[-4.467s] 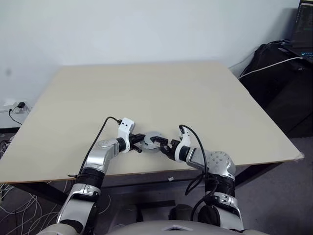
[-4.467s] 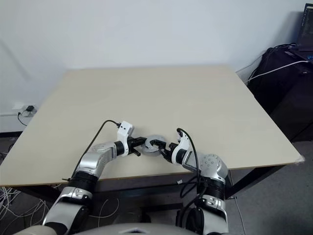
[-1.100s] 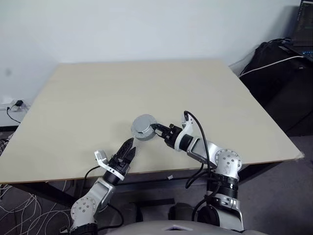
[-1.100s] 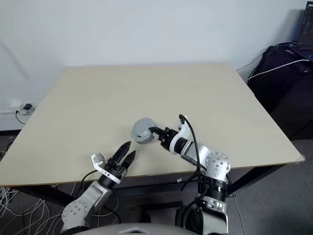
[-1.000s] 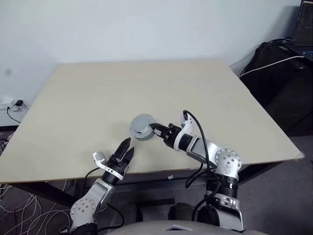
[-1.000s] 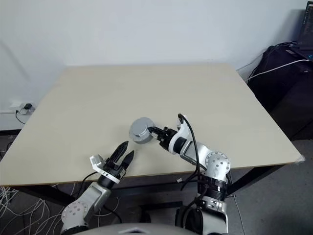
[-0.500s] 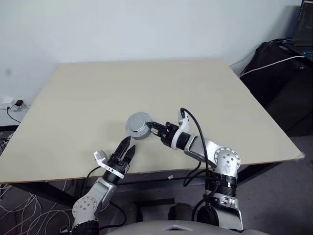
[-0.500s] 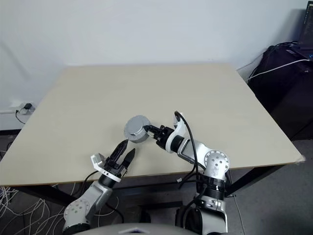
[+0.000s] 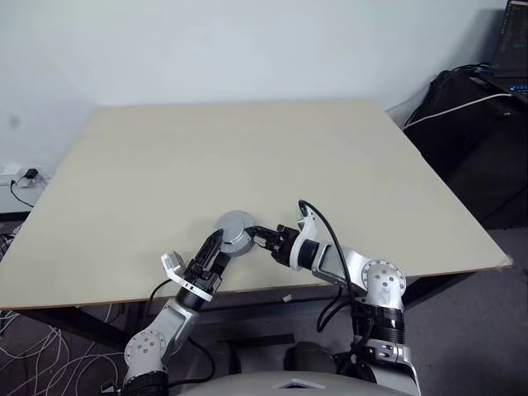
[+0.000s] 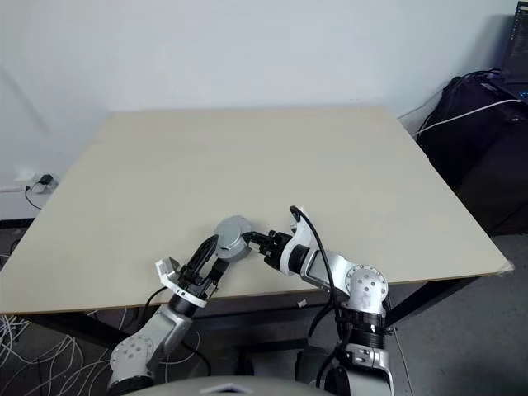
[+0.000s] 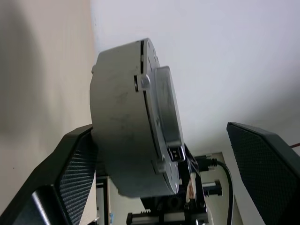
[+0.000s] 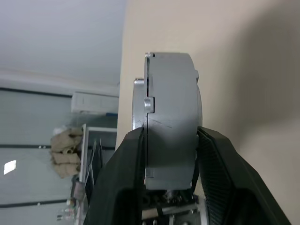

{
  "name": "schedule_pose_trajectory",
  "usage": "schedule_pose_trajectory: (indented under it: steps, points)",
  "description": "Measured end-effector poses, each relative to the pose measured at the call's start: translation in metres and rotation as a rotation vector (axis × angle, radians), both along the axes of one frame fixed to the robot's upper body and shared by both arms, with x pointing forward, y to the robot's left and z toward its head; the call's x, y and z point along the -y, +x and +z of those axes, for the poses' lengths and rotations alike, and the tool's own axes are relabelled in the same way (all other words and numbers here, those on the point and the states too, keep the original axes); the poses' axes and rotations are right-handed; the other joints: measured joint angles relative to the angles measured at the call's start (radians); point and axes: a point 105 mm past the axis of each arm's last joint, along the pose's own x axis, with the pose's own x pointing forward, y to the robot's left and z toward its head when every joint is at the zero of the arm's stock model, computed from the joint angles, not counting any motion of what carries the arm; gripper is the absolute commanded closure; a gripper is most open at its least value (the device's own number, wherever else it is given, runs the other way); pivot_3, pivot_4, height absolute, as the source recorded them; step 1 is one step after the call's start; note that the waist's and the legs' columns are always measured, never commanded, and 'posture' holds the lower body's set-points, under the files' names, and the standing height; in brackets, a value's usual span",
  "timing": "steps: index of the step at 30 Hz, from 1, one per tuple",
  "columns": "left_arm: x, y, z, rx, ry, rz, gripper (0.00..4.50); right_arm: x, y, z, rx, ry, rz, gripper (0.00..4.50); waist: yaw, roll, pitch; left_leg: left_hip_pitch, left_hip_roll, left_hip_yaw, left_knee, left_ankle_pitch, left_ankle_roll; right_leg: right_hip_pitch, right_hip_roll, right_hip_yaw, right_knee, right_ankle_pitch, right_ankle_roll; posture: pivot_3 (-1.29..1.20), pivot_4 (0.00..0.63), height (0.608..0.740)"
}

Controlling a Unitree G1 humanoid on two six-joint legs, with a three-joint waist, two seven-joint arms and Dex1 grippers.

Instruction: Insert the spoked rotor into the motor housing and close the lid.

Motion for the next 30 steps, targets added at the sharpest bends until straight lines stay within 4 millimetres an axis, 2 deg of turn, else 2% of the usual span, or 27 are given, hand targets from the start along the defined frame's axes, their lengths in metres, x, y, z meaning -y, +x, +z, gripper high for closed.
schedule_pose_trajectory:
  steps: [5,8,13,14,28,30]
  points:
    - [-0.003,0.000,0.000,-0.012,0.011,0.011,0.02,-0.004,-0.004,-0.001,-0.007,0.009,0.019,3.16,0.000,-0.001,0.000,0.000,0.000,0.001,0.001,0.000,0.000,0.000,0.000,0.000,0.000,0.000,0.000,0.00,0.000,0.740]
    - [-0.004,0.000,0.002,-0.017,0.013,0.018,0.63,-0.006,-0.003,0.001,-0.003,0.021,0.018,3.16,0.000,-0.001,0.000,0.000,0.000,0.000,0.000,0.000,0.000,-0.001,-0.001,0.001,0.000,0.000,0.000,0.00,0.000,0.740]
    - [-0.005,0.000,0.001,-0.038,0.022,0.026,2.20,-0.010,-0.004,0.005,0.005,0.044,0.031,3.16,0.001,-0.001,0.001,-0.001,0.000,0.000,0.000,0.000,0.000,-0.001,0.000,0.000,0.000,0.000,0.000,0.00,0.000,0.740]
    - [-0.006,0.000,0.003,-0.032,0.014,0.029,2.34,-0.010,-0.004,0.006,0.009,0.055,0.032,3.16,0.002,-0.002,0.001,0.000,0.000,0.000,0.000,0.000,0.000,0.000,-0.001,0.000,0.000,0.000,0.000,0.00,0.000,0.740]
    - [-0.010,0.000,0.004,-0.027,-0.001,0.052,2.34,-0.016,-0.009,0.005,0.006,0.091,0.012,3.16,0.002,-0.003,0.001,0.000,0.000,0.001,0.000,0.000,0.000,0.000,0.001,0.000,0.000,0.000,0.000,0.00,0.000,0.740]
    - [-0.010,0.000,0.004,-0.027,-0.001,0.055,2.34,-0.016,-0.009,0.004,0.010,0.092,0.010,2.44,0.002,-0.003,0.001,0.000,0.000,0.001,0.001,0.000,0.000,0.000,0.001,0.000,0.000,0.000,0.000,0.00,0.000,0.740]
